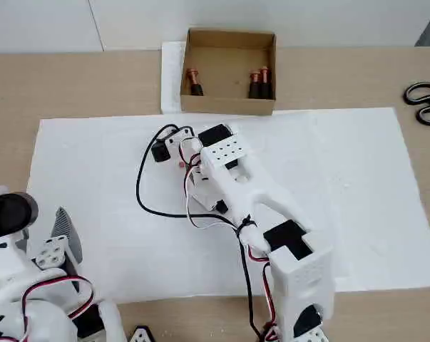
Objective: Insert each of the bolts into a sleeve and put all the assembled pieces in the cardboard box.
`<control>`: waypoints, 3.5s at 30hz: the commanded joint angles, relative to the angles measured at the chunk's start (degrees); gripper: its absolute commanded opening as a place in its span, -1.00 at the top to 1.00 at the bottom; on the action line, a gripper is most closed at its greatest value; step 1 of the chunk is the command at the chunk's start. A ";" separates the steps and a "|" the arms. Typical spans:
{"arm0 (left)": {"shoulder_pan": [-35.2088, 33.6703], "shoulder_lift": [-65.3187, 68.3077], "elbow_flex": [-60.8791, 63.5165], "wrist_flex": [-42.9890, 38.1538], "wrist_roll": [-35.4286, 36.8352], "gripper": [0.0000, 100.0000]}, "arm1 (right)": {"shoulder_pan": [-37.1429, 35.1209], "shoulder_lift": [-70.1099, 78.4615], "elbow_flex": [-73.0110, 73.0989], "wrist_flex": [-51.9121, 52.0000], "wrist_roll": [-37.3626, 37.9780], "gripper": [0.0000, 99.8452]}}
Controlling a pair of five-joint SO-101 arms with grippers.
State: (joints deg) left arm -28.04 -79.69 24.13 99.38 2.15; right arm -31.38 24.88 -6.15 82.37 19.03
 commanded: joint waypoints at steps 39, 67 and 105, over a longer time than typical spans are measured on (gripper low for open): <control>-0.18 -0.26 0.04 -0.88 0.26 0.64 | -0.04 3.91 -2.02 -1.80 -0.09 0.99; 0.18 19.60 -2.42 -1.05 -7.56 0.64 | 16.13 -8.31 -28.04 16.13 -2.37 0.99; 53.54 116.66 -61.23 0.09 -39.21 0.64 | 33.45 -5.58 -27.69 15.52 -4.13 0.99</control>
State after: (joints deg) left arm 24.79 36.18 -33.27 98.77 -35.30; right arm 1.76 19.34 -31.12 97.67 15.69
